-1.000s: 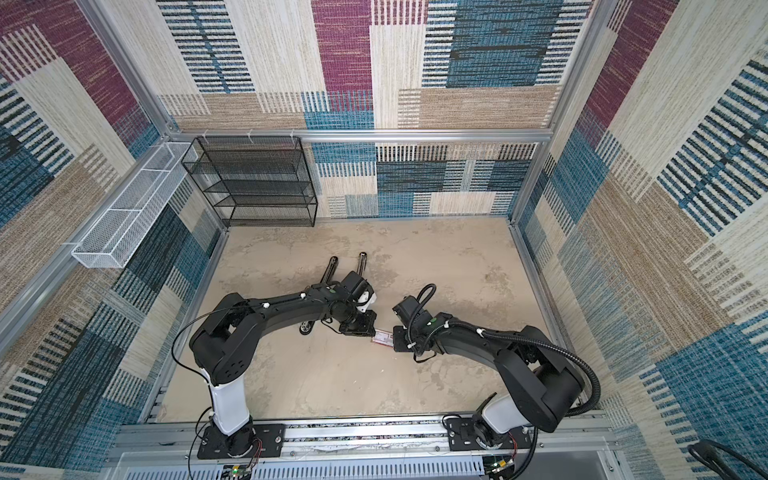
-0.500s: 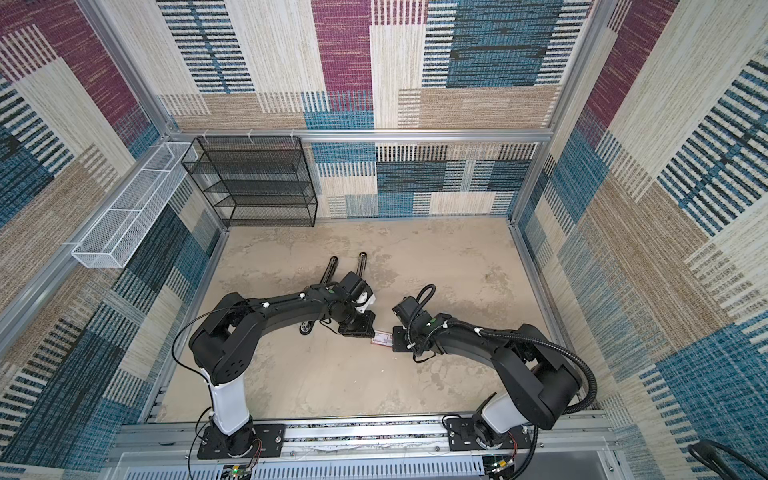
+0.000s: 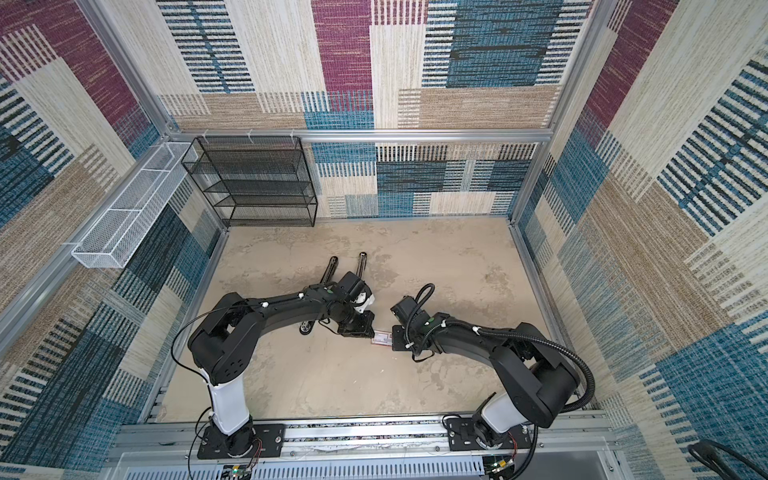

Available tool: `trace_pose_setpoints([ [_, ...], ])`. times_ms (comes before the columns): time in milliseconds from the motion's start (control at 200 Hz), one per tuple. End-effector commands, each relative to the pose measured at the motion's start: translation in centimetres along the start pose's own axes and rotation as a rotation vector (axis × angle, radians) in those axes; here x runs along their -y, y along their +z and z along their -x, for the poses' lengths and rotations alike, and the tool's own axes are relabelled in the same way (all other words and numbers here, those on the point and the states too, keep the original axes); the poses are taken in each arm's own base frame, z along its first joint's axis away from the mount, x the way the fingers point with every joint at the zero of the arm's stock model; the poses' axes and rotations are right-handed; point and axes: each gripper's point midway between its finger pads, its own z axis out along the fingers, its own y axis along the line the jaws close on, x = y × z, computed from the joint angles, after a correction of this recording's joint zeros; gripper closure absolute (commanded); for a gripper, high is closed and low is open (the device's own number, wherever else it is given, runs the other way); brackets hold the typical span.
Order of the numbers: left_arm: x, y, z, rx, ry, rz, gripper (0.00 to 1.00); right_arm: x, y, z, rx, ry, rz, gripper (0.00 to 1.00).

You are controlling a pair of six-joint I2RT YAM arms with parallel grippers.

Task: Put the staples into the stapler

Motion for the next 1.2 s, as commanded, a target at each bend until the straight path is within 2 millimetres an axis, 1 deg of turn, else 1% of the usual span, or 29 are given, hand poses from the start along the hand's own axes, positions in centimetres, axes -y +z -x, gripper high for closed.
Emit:
trace_pose_setpoints([
  [0,0.1,-0.1,-0.1,-0.001,-0.008,-0.004,1.0,3.1,-0.3,-1.0,-0.021,0.02,-0.139,1.0],
  [120,0.0,-0.1,-0.1,-0.002,-0.011,-0.004,1.0,3.4,-0.7,-0.9,-0.009,0.037,-0.141,1.0],
  [295,0.0,0.0,-0.1,-0.007,-0.01,-0.008,1.0,2.5,-0.7,-0.7,-0.005,0.037,-0.078,1.0],
  [376,0.0,0.1,-0.2,-0.01,-0.011,-0.01,1.0,2.5,-0.7,-0.5,-0.003,0.037,-0.077,1.0],
  [611,-0.3,0.0,-0.3,-0.012,-0.014,-0.004,1.0,4.3,-1.1,-0.4,0.012,0.061,-0.139,1.0],
  [791,-0.3,0.1,-0.4,-0.014,-0.016,-0.005,1.0,5.1,-1.4,-0.2,0.018,0.072,-0.147,1.0],
  [896,-0.3,0.1,-0.3,-0.015,-0.017,-0.005,1.0,4.9,-1.4,-0.1,0.017,0.065,-0.133,1.0],
  [1031,-0.3,0.1,-0.4,-0.02,-0.017,-0.008,1.0,3.7,-1.6,0.5,0.031,0.043,-0.075,1.0],
  [1197,-0.3,-0.1,-0.6,-0.024,-0.016,0.0,1.0,3.8,-1.5,0.6,0.03,0.036,-0.089,1.0],
])
